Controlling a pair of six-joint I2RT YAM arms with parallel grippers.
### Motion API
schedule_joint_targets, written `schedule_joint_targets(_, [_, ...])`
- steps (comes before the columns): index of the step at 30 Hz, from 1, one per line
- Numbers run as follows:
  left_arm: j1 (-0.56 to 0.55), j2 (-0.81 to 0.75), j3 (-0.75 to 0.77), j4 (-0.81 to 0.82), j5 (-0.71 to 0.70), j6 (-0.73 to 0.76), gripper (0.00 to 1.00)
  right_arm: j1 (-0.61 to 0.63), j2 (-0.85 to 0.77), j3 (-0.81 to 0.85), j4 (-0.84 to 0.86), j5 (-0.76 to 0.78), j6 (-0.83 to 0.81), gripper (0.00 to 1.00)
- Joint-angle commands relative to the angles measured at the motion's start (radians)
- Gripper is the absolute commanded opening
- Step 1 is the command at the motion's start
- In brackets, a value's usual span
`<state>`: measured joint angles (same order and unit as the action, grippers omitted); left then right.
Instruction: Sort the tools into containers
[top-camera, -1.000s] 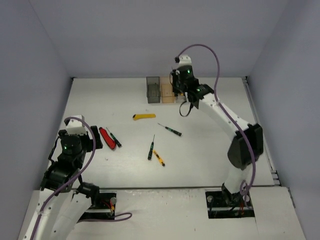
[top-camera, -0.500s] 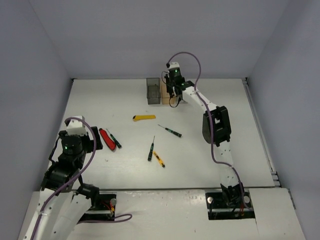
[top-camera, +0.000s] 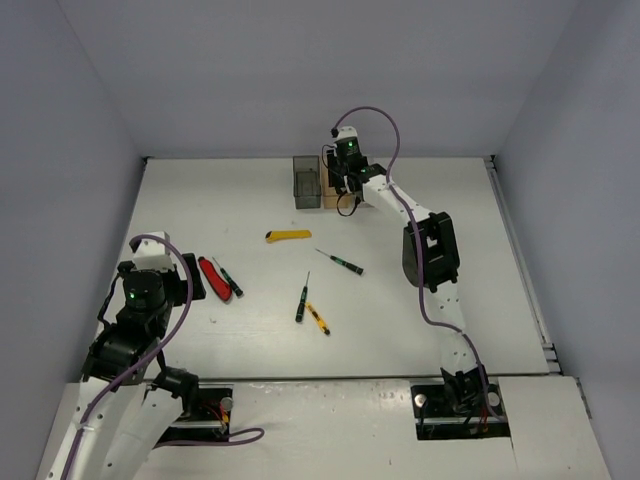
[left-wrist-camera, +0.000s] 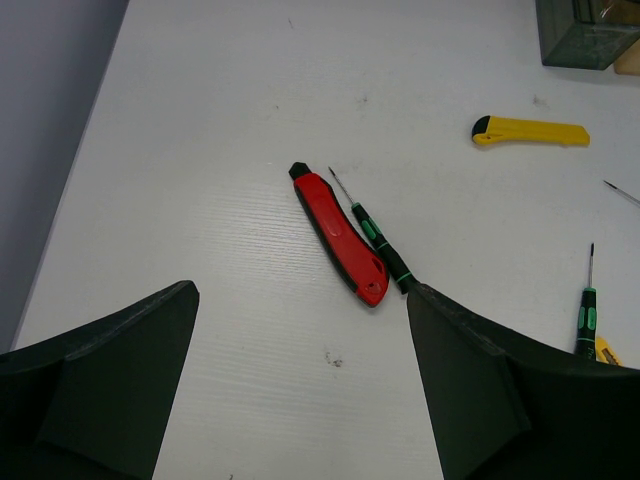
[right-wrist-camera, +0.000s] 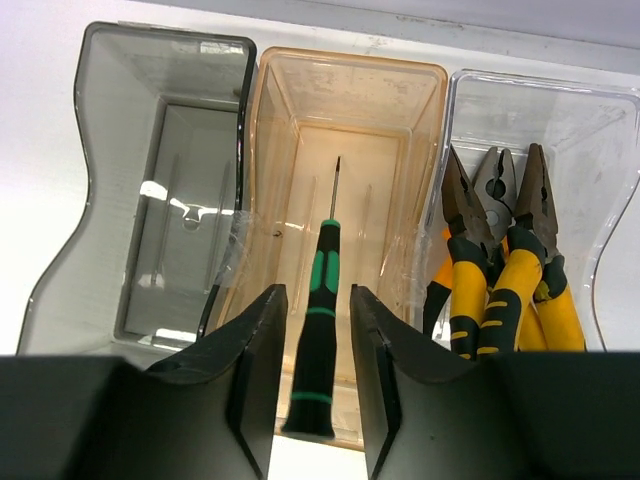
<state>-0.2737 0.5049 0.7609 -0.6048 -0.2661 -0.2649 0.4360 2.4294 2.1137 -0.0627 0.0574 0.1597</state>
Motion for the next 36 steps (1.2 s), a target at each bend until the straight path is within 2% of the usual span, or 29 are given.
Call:
schedule_joint_targets(1, [0.005, 0.011, 0.029, 0.032, -0.001, 0.006, 0.82, -0.011, -0.053, 0.021, 0.053, 0.0, 0.017, 0.33])
schedule_joint_targets(5, [0.005, 0.013, 0.028, 0.031, 0.001, 0.005, 0.82, -0.013, -0.097, 0.001, 0.053, 0.003, 0.01, 0.39])
schedule_joint_targets(8, [0.007, 0.012, 0.028, 0.031, -0.001, 0.006, 0.82, -0.013, -0.161, -0.062, 0.053, 0.005, -0.022, 0.4])
schedule_joint_targets(15, [0.007, 0.009, 0.029, 0.033, 0.005, 0.006, 0.82, -0.01, -0.496, -0.437, 0.053, -0.188, -0.14, 0.4])
schedule_joint_targets(20, [0.008, 0.009, 0.031, 0.033, 0.009, 0.005, 0.82, 0.0, -0.667, -0.743, 0.053, -0.251, -0.185, 0.47])
schedule_joint_targets(27, [0.007, 0.01, 0.032, 0.033, 0.015, 0.005, 0.82, 0.073, -0.694, -0.926, 0.053, -0.245, -0.167, 0.48])
schedule_joint_targets(30, [0.007, 0.003, 0.03, 0.033, 0.011, 0.006, 0.82, 0.142, -0.671, -0.959, 0.053, -0.228, -0.166, 0.48])
schedule_joint_targets(36, [0.007, -0.013, 0.029, 0.032, 0.013, 0.005, 0.82, 0.187, -0.597, -0.98, 0.053, -0.197, -0.16, 0.46])
